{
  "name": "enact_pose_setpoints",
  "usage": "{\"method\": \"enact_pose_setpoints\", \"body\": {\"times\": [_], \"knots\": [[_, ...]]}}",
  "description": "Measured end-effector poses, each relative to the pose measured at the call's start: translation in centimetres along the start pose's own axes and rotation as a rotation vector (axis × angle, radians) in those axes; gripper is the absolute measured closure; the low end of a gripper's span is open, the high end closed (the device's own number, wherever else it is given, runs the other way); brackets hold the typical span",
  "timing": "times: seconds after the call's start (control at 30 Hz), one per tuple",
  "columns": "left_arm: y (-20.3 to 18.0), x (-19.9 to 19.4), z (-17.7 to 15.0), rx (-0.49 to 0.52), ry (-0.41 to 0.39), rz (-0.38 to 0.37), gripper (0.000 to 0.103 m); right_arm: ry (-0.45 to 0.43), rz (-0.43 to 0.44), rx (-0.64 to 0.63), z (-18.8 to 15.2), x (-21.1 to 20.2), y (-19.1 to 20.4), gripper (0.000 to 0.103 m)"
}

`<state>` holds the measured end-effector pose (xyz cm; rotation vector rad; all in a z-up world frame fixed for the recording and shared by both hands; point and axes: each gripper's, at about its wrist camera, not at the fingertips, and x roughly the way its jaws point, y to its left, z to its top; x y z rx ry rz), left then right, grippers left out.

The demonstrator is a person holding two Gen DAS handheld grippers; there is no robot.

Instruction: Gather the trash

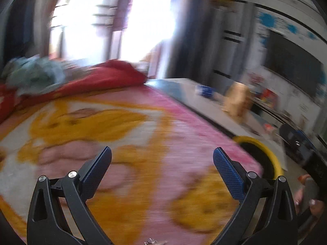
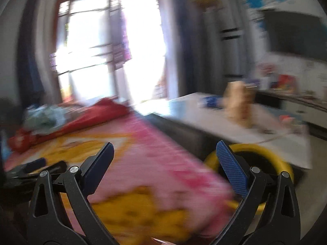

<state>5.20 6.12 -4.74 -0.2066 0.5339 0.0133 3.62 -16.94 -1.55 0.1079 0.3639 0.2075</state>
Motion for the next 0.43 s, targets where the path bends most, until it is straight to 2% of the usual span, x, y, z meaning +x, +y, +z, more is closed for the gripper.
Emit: {"method": "enact_pose_setpoints", "body": {"times": [0.03, 0.13, 0.17, 0.2, 0.23, 0.3, 0.37, 0.43], "knots": [[1.7, -0.2, 0.1, -0.022, -0.003, 0.051, 0.006, 0.049, 0.09, -0.016, 0.2, 1.6, 2.7, 0.011], [10.9, -1.6, 0.7, -0.135, -0.009, 0.307, 0.006, 0.189, 0.302, -0.069, -0.1, 5.5, 10.4, 0.011], [14.0, -2.1, 0.9, -0.174, 0.0, 0.391, 0.006, 0.262, 0.377, -0.134, -0.7, 7.2, 14.8, 0.011], [16.7, -2.5, 1.0, -0.206, 0.015, 0.472, 0.006, 0.288, 0.417, -0.163, -1.1, 7.8, 16.9, 0.011], [19.0, -2.8, 1.0, -0.229, 0.029, 0.536, 0.006, 0.341, 0.479, -0.207, -2.2, 9.0, 20.6, 0.011], [25.7, -3.5, 0.5, -0.312, 0.089, 0.684, 0.006, 0.43, 0.537, -0.281, -4.0, 10.5, 25.9, 0.011], [30.0, -3.6, -0.1, -0.365, 0.149, 0.769, 0.006, 0.539, 0.558, -0.34, -6.5, 12.3, 31.4, 0.011], [33.0, -3.4, -0.8, -0.397, 0.204, 0.831, 0.006, 0.624, 0.554, -0.387, -8.6, 13.7, 35.2, 0.011]]}}
